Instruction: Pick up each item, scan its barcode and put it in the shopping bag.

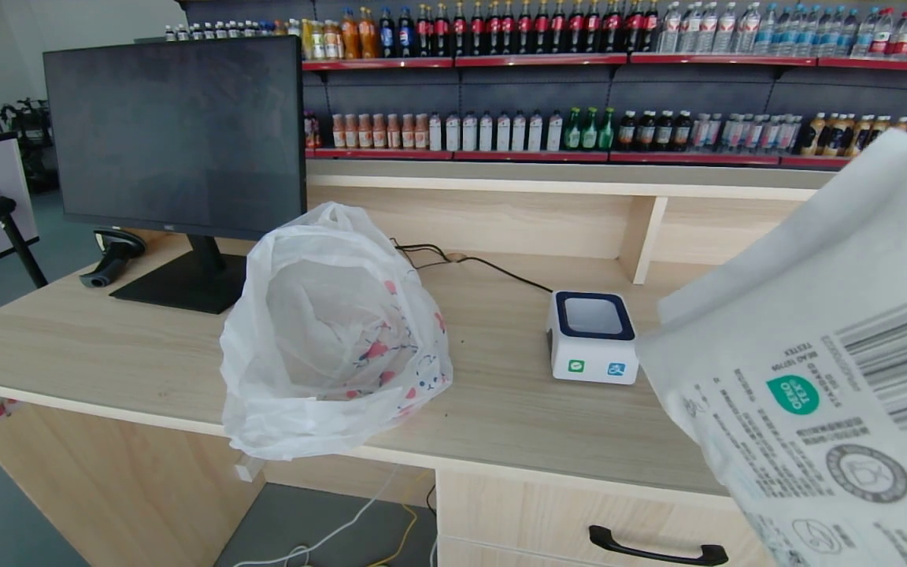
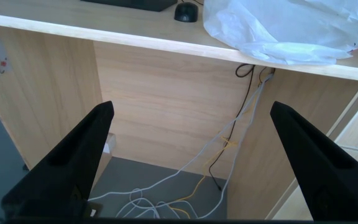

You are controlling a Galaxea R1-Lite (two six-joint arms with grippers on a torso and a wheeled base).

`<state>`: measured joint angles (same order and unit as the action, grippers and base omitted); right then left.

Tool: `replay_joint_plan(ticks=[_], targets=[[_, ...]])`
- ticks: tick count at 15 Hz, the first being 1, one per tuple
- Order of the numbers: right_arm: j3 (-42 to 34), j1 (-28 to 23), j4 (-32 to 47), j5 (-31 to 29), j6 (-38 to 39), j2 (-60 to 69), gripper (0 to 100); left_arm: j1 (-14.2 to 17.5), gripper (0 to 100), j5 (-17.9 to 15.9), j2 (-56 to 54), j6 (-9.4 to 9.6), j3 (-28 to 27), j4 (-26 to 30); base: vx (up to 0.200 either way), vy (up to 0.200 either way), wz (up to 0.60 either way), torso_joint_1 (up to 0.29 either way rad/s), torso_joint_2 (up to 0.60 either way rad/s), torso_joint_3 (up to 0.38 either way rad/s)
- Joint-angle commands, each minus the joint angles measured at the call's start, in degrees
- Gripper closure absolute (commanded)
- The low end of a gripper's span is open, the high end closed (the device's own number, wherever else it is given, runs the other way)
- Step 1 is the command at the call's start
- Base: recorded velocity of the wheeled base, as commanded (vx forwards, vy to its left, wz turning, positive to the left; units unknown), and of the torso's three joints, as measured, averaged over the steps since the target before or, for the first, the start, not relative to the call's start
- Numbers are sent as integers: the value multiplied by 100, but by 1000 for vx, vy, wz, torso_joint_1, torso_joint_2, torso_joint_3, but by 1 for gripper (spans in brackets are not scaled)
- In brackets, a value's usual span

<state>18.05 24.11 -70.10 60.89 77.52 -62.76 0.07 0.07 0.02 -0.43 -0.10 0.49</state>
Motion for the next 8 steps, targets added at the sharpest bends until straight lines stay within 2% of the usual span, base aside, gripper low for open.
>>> replay_joint_plan(ticks=[1, 3, 5, 8], targets=[[-285, -91, -4, -7, -519, 88, 100, 1, 0, 1, 6, -1, 1, 4, 0, 0, 0, 0, 0, 0], [-566, -328, 5, -16, -1292, 79, 100, -7, 0, 1, 6, -1, 10, -5, 0, 0, 0, 0, 0, 0], [-610, -592, 22, -7, -1468, 62, 100, 1, 0, 1, 6, -1, 1, 4, 0, 0, 0, 0, 0, 0], [-751, -592, 22, -7, -1758, -61, 100, 1, 0, 1, 6, -1, 1, -5, 0, 0, 0, 0, 0, 0]])
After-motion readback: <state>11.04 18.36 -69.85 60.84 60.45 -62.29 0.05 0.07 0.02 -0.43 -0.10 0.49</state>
